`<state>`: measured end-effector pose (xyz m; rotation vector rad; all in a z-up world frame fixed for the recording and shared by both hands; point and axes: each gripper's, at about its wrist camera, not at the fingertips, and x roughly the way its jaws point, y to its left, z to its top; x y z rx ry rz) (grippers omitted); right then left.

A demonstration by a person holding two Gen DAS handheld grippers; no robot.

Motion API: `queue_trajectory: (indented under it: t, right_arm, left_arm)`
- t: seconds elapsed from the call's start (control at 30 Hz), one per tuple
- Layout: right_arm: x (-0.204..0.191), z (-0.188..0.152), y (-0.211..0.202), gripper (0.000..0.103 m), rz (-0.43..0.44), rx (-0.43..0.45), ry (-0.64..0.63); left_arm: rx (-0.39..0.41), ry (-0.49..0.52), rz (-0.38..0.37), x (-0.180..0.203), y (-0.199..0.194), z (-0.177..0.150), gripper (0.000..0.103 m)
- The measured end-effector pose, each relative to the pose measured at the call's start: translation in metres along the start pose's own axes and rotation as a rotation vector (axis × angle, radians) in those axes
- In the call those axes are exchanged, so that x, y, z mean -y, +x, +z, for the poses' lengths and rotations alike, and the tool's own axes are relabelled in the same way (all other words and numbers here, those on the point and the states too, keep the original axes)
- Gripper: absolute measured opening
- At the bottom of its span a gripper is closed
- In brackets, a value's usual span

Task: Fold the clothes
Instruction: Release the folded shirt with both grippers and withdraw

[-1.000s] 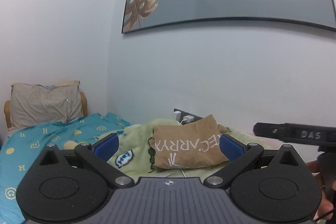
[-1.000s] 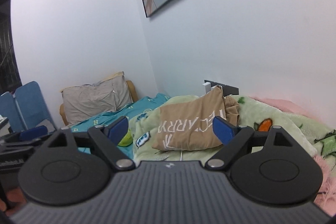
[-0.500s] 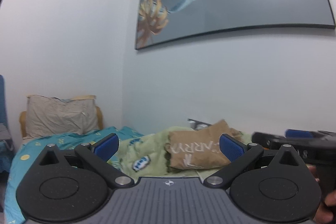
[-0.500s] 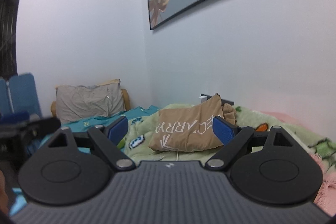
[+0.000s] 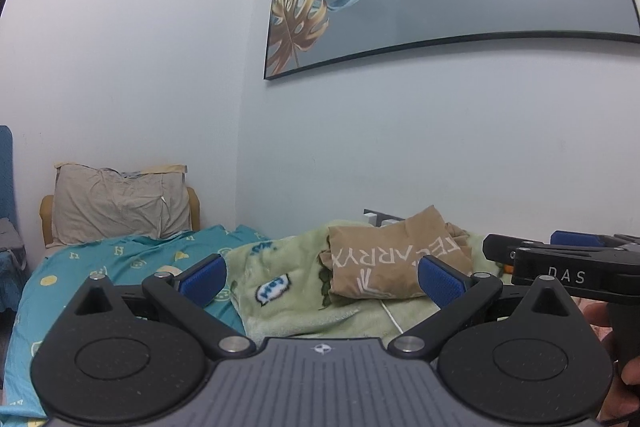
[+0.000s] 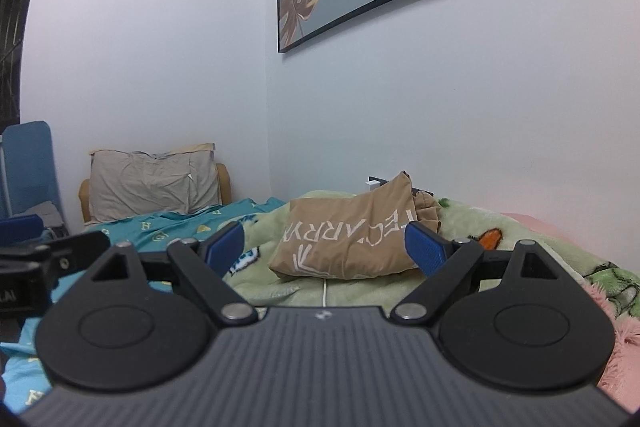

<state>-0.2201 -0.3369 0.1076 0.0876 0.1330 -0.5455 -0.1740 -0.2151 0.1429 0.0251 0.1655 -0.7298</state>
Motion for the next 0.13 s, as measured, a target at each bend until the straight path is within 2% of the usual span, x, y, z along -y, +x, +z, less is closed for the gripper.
queue_trajectory:
  t: [0.13]
  right_arm:
    - [-0.0026, -0.0012, -0.0051, 0.089, 0.001, 0.002, -0.013]
  left_arm:
    - [0.008, 0.012, -0.001, 0.0018, -0.0022, -0.0002, 0.103]
